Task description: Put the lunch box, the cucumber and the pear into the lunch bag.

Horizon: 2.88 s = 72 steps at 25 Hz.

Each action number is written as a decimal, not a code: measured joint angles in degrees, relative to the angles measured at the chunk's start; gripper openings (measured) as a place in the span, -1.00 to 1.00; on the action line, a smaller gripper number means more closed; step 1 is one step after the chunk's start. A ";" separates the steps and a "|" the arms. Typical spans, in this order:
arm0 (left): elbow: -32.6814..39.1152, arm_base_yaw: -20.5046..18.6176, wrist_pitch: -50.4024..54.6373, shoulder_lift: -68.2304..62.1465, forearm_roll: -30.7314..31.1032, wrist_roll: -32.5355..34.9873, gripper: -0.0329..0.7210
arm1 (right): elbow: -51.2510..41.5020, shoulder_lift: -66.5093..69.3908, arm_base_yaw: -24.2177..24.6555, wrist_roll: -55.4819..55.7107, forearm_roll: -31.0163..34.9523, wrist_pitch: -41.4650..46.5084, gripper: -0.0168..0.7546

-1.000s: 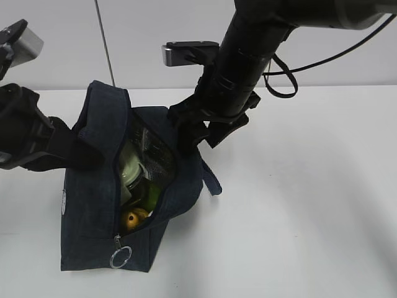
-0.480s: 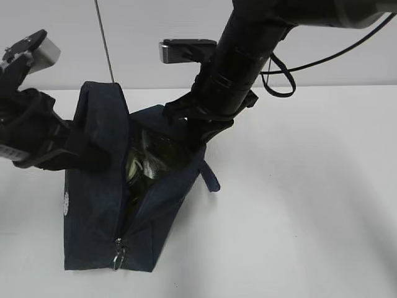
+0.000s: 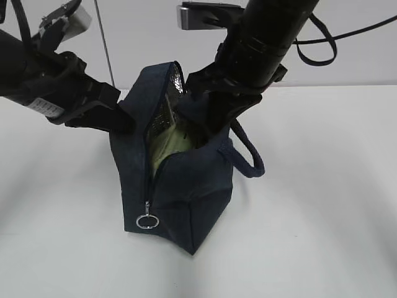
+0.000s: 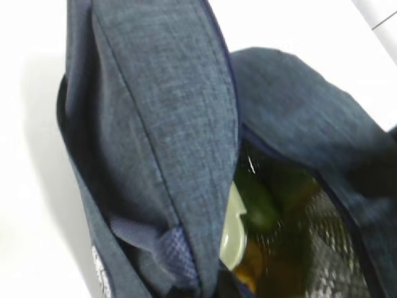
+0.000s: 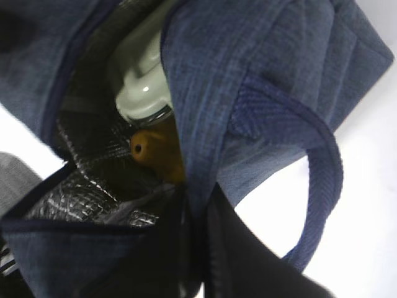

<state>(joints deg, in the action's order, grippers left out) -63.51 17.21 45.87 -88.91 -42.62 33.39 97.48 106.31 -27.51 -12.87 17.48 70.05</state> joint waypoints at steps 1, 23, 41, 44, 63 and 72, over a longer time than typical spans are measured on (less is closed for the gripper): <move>-0.06 0.00 0.14 -0.51 0.00 -0.04 -0.91 | -0.31 0.00 0.00 -0.29 0.80 0.28 -0.94; -0.22 -0.85 0.18 -1.14 7.62 -3.94 -0.91 | -9.36 0.84 0.00 -7.70 7.36 -8.72 0.27; -0.34 -0.85 1.06 -1.14 8.43 -3.97 -0.91 | -20.97 -20.20 3.33 -3.51 0.66 -22.43 0.43; -0.34 -0.85 1.06 -1.14 8.43 -3.97 -0.91 | -31.00 -26.16 3.22 -6.58 5.98 -32.02 0.33; -0.34 -0.91 0.96 -1.14 8.43 -4.12 -0.91 | -56.58 -42.27 -10.28 -53.46 46.35 -65.05 0.25; -0.34 -0.91 1.01 -1.14 8.43 -4.14 -0.91 | -56.54 -41.62 -10.33 -55.90 70.64 -58.16 0.25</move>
<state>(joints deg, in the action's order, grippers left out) -63.84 16.30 46.88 -90.05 -34.18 29.26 40.94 64.69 -37.84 -68.77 88.12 11.89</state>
